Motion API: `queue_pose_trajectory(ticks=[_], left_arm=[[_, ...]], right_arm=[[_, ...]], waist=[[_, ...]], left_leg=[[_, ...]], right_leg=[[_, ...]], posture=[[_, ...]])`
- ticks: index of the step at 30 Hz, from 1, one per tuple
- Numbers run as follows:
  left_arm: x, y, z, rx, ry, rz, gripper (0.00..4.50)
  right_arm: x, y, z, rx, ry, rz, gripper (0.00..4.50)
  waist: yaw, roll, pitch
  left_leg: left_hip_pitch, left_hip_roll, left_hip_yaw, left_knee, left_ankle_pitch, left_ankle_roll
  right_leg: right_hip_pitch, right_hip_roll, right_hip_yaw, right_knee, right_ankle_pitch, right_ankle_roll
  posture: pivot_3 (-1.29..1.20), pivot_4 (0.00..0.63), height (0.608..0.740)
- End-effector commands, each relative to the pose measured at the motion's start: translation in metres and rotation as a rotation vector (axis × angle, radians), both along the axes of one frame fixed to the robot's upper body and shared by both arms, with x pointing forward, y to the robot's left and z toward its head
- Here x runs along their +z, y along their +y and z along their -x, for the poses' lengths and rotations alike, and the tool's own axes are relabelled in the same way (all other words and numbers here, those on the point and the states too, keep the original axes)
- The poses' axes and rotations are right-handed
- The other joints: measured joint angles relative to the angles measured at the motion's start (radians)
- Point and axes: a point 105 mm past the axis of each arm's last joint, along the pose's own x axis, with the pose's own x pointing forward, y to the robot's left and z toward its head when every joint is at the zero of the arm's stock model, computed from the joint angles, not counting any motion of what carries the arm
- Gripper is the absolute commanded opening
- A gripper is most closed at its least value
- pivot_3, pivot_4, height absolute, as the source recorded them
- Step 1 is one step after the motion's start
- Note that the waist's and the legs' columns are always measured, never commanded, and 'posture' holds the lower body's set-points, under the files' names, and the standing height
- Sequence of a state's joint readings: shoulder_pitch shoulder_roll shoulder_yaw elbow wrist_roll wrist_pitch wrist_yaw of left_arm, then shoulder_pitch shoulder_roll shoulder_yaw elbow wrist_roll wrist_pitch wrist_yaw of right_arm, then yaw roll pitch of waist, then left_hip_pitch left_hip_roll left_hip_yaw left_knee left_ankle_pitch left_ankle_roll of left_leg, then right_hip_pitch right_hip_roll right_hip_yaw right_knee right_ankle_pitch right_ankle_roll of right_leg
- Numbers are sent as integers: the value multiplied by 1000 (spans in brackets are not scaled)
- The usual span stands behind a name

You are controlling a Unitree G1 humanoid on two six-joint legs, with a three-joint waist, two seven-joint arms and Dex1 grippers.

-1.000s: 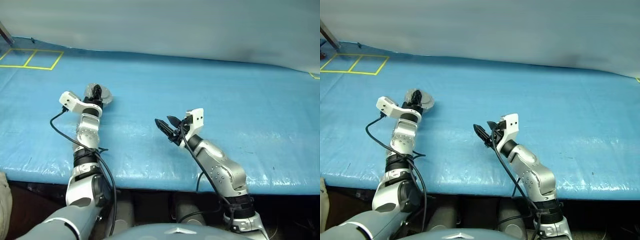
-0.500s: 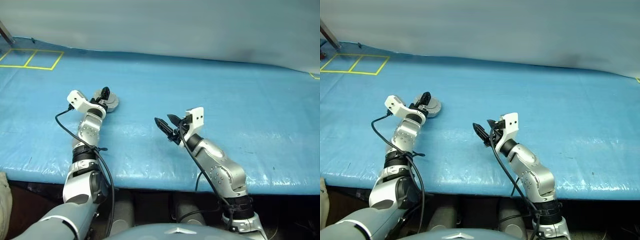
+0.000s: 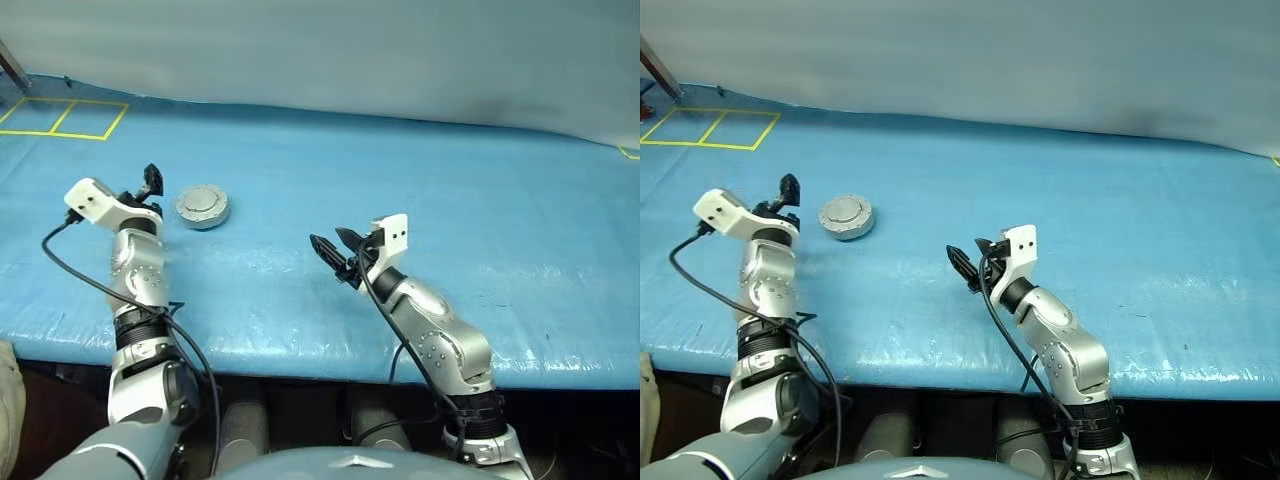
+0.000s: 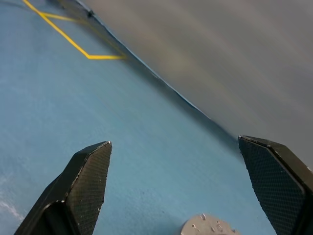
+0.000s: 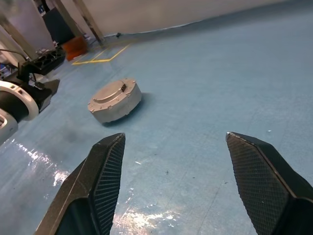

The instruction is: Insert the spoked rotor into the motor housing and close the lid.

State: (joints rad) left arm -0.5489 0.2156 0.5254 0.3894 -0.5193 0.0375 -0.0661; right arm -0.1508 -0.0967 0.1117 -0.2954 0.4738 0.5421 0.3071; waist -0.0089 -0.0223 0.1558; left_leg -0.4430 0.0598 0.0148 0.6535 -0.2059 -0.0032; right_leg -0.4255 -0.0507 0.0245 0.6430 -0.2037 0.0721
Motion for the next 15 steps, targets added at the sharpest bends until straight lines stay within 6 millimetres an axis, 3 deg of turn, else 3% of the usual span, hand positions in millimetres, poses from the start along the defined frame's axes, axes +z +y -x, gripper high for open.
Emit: queue_pose_trajectory(ticks=[1, 3, 5, 6, 8, 9, 11, 15], left_arm=[[62, -37, 8, -179, -253, -183, 4485], [74, -80, 14, -426, -318, -277, 4485], [71, -109, 21, -607, -304, -360, 4485], [64, -131, 28, -744, -274, -445, 4485], [31, -184, 56, -1092, -176, -732, 4485], [17, -199, 68, -1205, -145, -813, 4485], [4, -210, 79, -1300, -111, -878, 4485], [-27, -228, 88, -1419, -64, -953, 4485]], right_arm=[[14, -12, 0, -37, -125, 59, 3460], [13, -25, -1, -67, -156, 120, 3460], [12, -33, -2, -83, -180, 171, 3460], [11, -38, -2, -87, -200, 216, 3460], [2, -54, -1, -83, -232, 385, 3460], [-2, -61, -1, -80, -239, 450, 3460], [-6, -68, -2, -78, -237, 504, 3460], [-9, -85, -5, -109, -198, 475, 3460]], waist=[[1, 0, 0], [3, -1, 0], [-1, 0, -1], [-3, 0, -1], [-10, 1, -1], [-12, 1, -1], [-14, 2, -1], [-17, 2, -1]], left_leg=[[0, 0, 0, 0, 0, 0], [0, 0, 0, 0, 0, 0], [0, -1, 0, 1, 0, 0], [1, -1, 1, 1, 0, 0], [4, 0, 2, 0, 0, 0], [7, 0, 3, -2, 0, 0], [15, 0, 5, -5, 0, 0], [16, 3, 5, -5, 0, 0]], right_leg=[[0, 0, 0, 0, 0, 0], [1, 0, 0, -1, 0, 0], [1, -1, 0, -1, 0, 0], [1, -1, 1, 0, 0, -1], [3, 0, 1, 0, -3, -5], [5, 0, 2, 0, -4, -7], [11, -1, 4, -1, -5, -8], [9, 3, 4, 1, -8, -6]], posture=[[0, 150, 740], [0, 150, 740], [0, 150, 740], [0, 150, 740], [0, 150, 740], [0, 150, 740], [0, 150, 740], [0, 150, 740]])
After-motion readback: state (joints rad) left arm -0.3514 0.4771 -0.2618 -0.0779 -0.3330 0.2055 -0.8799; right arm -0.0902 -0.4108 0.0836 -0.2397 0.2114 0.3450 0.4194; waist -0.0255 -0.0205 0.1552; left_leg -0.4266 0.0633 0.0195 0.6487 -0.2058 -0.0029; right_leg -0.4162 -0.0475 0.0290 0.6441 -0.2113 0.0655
